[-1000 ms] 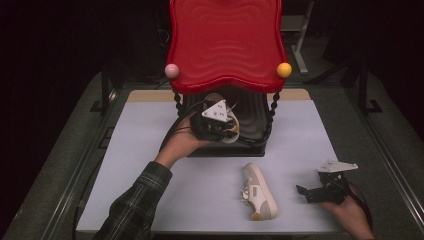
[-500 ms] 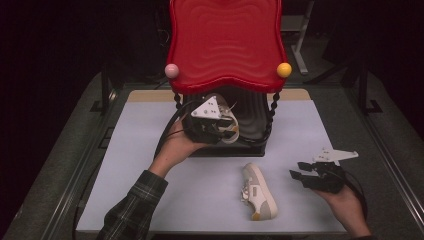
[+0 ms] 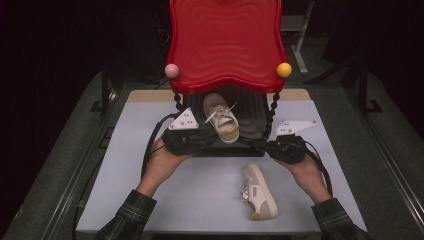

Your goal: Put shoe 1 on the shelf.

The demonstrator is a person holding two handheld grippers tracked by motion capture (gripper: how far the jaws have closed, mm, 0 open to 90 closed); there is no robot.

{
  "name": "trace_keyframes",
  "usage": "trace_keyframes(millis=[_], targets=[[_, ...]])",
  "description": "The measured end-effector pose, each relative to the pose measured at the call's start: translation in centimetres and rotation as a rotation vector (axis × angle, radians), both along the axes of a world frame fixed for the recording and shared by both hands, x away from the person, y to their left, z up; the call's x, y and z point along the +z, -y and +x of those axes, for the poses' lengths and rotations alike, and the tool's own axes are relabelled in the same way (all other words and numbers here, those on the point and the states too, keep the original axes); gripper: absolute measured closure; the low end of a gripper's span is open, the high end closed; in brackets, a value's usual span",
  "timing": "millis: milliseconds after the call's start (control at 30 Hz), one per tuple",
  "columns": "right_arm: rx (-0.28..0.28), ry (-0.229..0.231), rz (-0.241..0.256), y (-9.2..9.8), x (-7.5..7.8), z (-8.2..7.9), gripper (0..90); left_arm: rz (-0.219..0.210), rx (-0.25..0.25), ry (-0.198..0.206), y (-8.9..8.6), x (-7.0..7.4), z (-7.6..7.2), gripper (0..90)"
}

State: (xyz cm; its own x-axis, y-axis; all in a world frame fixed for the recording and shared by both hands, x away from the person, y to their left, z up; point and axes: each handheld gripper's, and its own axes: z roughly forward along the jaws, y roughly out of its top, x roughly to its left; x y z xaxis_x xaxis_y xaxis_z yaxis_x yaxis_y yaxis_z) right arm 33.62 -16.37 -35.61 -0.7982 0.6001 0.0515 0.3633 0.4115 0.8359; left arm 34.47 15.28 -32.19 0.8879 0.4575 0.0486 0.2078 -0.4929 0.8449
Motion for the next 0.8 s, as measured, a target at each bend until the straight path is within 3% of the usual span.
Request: trace_keyframes(millis=[233, 300, 700, 800], targets=[[0.014, -0.002, 0.009, -1.7, 0.3, 2.0, 89.7, 0.017, 0.018, -0.032, 0.7, -2.0, 1.0, 58.8], [0.012, -0.006, 0.012, -1.9, 0.3, 2.5, 89.8, 0.023, 0.025, -0.023, 1.1, -2.2, 1.1, 58.1], [0.044, -0.017, 0.023, -3.1, 0.2, 3.1, 89.8, -0.026, 0.078, 0.018, 1.4, -2.1, 1.4, 58.5], [0.057, -0.011, 0.011, -3.6, 0.3, 3.1, 89.8, -0.018, 0.089, 0.025, 1.2, -2.0, 1.4, 58.8]])
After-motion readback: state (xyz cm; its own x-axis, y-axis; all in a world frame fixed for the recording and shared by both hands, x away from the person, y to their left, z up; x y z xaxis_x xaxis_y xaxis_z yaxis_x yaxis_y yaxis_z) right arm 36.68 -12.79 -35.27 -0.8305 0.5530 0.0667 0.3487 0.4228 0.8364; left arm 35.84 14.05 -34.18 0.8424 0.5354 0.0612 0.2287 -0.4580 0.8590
